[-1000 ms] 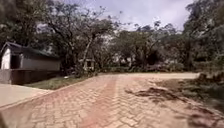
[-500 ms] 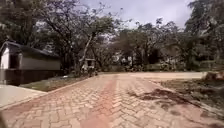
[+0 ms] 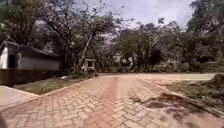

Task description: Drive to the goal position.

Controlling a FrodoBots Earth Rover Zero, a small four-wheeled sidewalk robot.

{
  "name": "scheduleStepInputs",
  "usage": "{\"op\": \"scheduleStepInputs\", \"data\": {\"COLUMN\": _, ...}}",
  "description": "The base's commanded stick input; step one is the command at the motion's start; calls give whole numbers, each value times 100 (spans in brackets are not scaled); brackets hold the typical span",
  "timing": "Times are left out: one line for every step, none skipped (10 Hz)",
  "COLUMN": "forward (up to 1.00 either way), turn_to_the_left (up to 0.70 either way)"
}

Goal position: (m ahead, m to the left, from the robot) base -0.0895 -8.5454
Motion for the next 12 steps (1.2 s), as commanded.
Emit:
{"op": "scheduleStepInputs", "data": {"forward": 70, "turn_to_the_left": 0}}
{"op": "scheduleStepInputs", "data": {"forward": 70, "turn_to_the_left": 0}}
{"op": "scheduleStepInputs", "data": {"forward": 70, "turn_to_the_left": 0}}
{"op": "scheduleStepInputs", "data": {"forward": 70, "turn_to_the_left": 0}}
{"op": "scheduleStepInputs", "data": {"forward": 70, "turn_to_the_left": 0}}
{"op": "scheduleStepInputs", "data": {"forward": 70, "turn_to_the_left": 0}}
{"op": "scheduleStepInputs", "data": {"forward": 70, "turn_to_the_left": 0}}
{"op": "scheduleStepInputs", "data": {"forward": 70, "turn_to_the_left": 0}}
{"op": "scheduleStepInputs", "data": {"forward": 70, "turn_to_the_left": -1}}
{"op": "scheduleStepInputs", "data": {"forward": 70, "turn_to_the_left": -28}}
{"op": "scheduleStepInputs", "data": {"forward": 70, "turn_to_the_left": -35}}
{"op": "scheduleStepInputs", "data": {"forward": 70, "turn_to_the_left": -35}}
